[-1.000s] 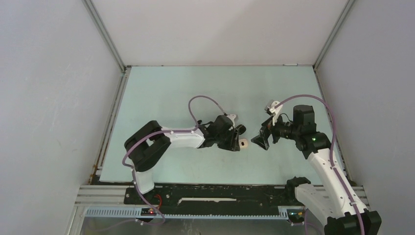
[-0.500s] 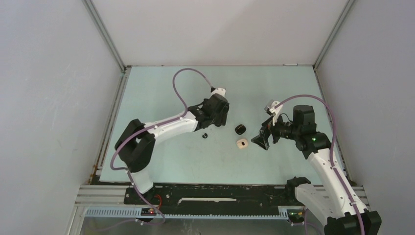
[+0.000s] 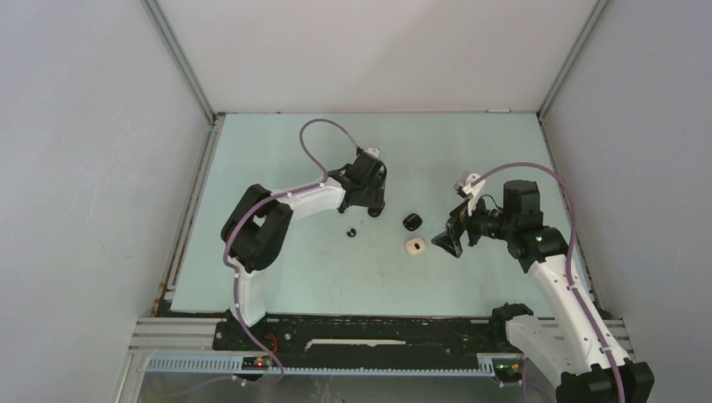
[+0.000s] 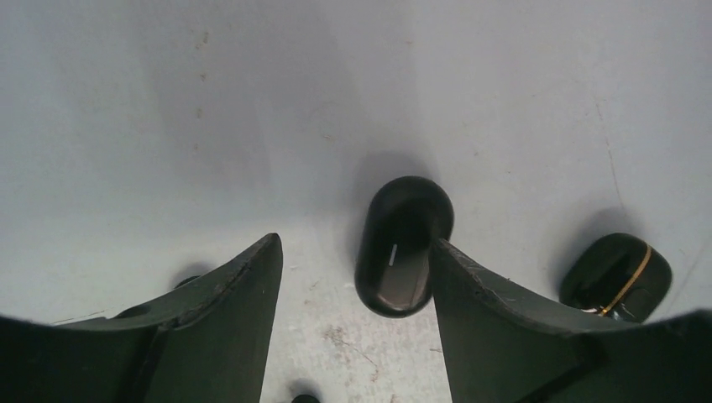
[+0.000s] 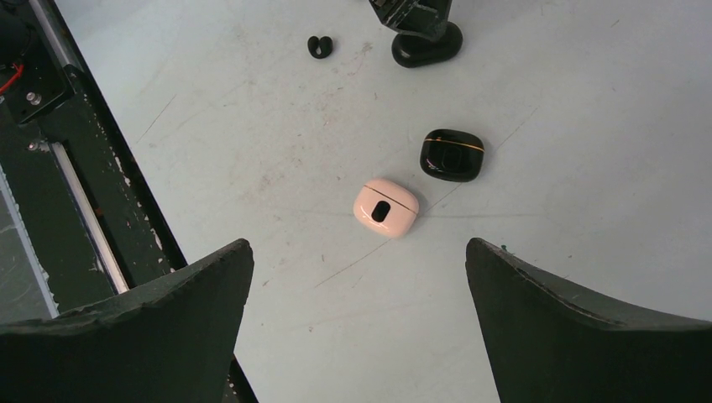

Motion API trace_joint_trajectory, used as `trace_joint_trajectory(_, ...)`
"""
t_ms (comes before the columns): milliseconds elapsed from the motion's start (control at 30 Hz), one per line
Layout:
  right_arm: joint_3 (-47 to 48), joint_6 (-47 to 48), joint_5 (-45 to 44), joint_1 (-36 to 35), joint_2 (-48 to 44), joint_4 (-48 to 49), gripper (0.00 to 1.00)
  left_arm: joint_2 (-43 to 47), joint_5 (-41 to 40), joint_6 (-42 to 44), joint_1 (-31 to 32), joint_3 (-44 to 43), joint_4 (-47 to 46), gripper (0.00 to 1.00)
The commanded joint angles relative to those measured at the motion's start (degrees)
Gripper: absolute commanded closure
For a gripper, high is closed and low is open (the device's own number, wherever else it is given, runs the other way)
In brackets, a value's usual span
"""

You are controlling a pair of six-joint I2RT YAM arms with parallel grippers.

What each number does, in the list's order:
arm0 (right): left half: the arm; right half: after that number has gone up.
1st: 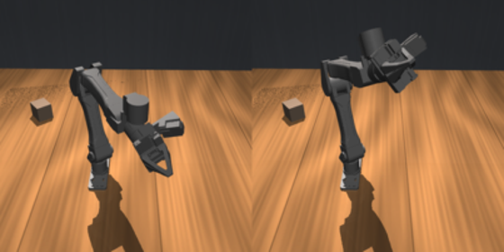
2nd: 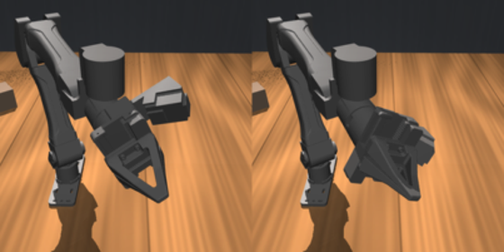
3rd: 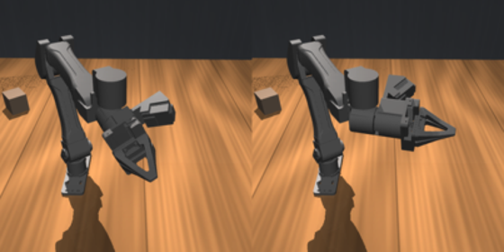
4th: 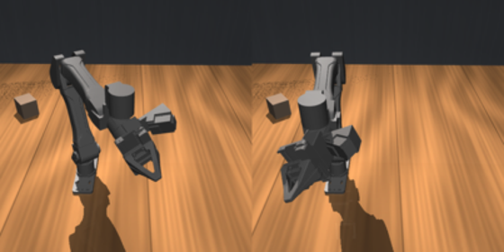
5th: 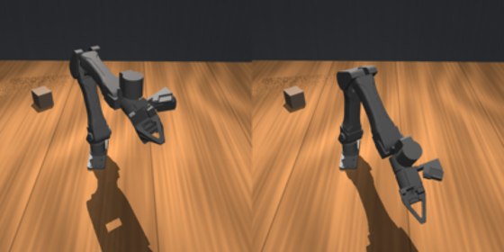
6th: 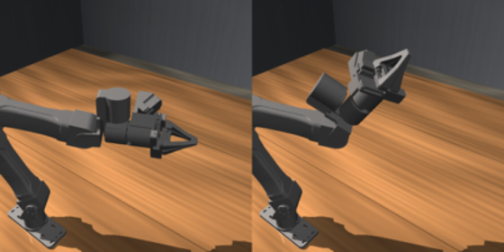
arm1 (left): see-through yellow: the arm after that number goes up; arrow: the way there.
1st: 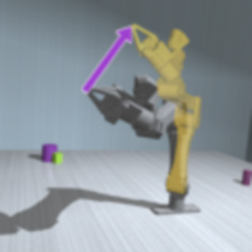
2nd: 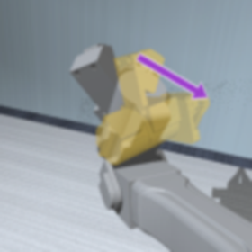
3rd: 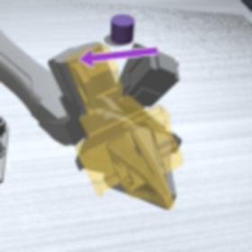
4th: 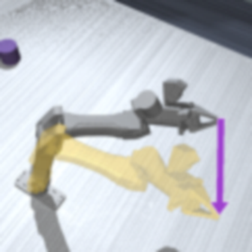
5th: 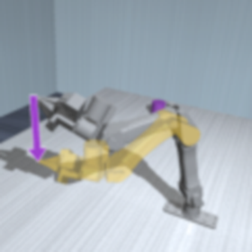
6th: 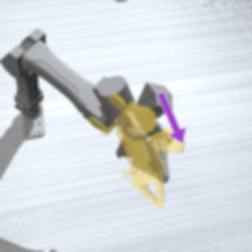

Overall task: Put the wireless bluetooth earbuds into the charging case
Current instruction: Move the charging case to the center of the board.

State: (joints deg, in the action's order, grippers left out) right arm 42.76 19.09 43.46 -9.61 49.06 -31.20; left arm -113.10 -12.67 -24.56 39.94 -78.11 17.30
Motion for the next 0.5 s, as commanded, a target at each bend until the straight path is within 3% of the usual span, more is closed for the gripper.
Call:
trace_joint_trajectory(0, -0.22, 1.03, 0.09, 0.21, -0.60, 0.65, 0.01, 0.40, 7.43, -2.78, 0.32, 1.27, -4.71, 0.30)
trace_joint_trajectory(467, -0.22, 1.19, -0.05, 0.27, -0.96, 0.34, 0.01, 3.28, 15.13, -5.55, 6.81, 2.64, -5.85, 0.31)
